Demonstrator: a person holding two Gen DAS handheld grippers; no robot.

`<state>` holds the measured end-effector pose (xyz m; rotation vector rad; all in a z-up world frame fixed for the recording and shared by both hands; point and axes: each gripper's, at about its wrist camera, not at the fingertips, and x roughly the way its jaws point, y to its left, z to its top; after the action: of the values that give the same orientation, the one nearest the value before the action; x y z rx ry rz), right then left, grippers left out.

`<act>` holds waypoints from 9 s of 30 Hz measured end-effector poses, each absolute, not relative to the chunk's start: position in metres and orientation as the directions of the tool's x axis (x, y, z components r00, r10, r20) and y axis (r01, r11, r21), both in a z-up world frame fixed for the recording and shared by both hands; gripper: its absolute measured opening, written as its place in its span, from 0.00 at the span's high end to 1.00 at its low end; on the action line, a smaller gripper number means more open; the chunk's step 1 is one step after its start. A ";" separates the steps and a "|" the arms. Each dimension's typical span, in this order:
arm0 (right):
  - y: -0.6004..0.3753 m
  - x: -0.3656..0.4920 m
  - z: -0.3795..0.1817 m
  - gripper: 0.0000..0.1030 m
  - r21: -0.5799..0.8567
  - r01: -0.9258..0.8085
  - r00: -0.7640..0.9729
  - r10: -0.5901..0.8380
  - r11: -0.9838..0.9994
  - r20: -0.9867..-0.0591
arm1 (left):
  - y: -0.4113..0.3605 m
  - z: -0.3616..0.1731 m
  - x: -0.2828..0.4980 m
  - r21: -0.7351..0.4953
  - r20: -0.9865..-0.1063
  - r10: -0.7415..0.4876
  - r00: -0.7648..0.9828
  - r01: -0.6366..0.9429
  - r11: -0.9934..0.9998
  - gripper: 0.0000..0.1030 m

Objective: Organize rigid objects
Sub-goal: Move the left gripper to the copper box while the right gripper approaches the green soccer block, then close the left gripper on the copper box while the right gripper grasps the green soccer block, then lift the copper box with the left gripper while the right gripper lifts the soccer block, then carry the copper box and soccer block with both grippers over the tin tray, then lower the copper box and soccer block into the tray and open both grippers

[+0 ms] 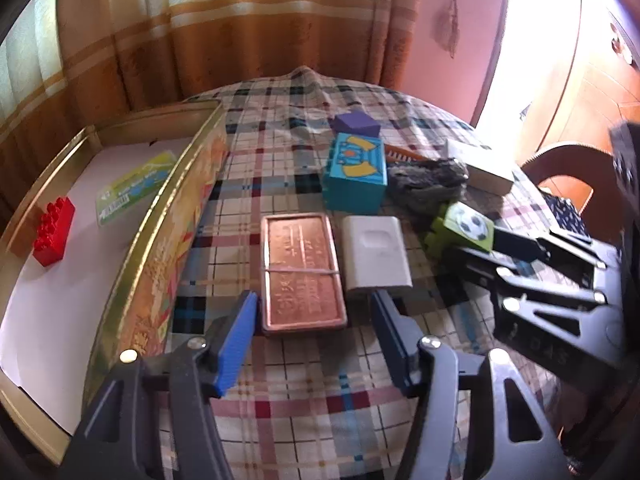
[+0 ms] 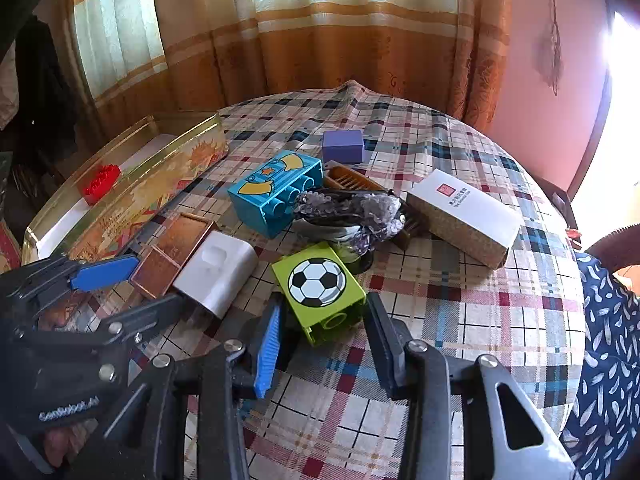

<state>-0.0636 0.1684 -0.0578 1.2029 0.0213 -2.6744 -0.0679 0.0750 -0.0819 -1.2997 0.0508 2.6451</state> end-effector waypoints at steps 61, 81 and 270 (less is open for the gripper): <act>0.169 -0.056 -0.052 0.64 0.091 0.234 -0.685 -0.231 -0.968 -0.691 | 0.067 -0.076 -0.073 -0.055 -0.762 0.151 -0.630 -0.171 -0.984 0.57; 0.158 -0.038 -0.044 0.67 0.004 0.270 -0.750 -0.213 -0.963 -0.626 | 0.063 -0.070 -0.068 -0.053 -0.722 0.149 -0.675 -0.161 -0.986 0.57; -0.028 -0.090 -0.004 0.67 0.030 0.572 -0.681 -0.494 -0.820 -0.541 | -0.114 -0.046 -0.061 0.043 -0.640 -0.270 -0.720 0.317 -0.948 0.57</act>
<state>-0.0899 -0.0279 -0.0038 0.7285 0.1890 -2.4364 -0.0607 -0.1142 -0.0461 -1.1888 -0.1212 3.2463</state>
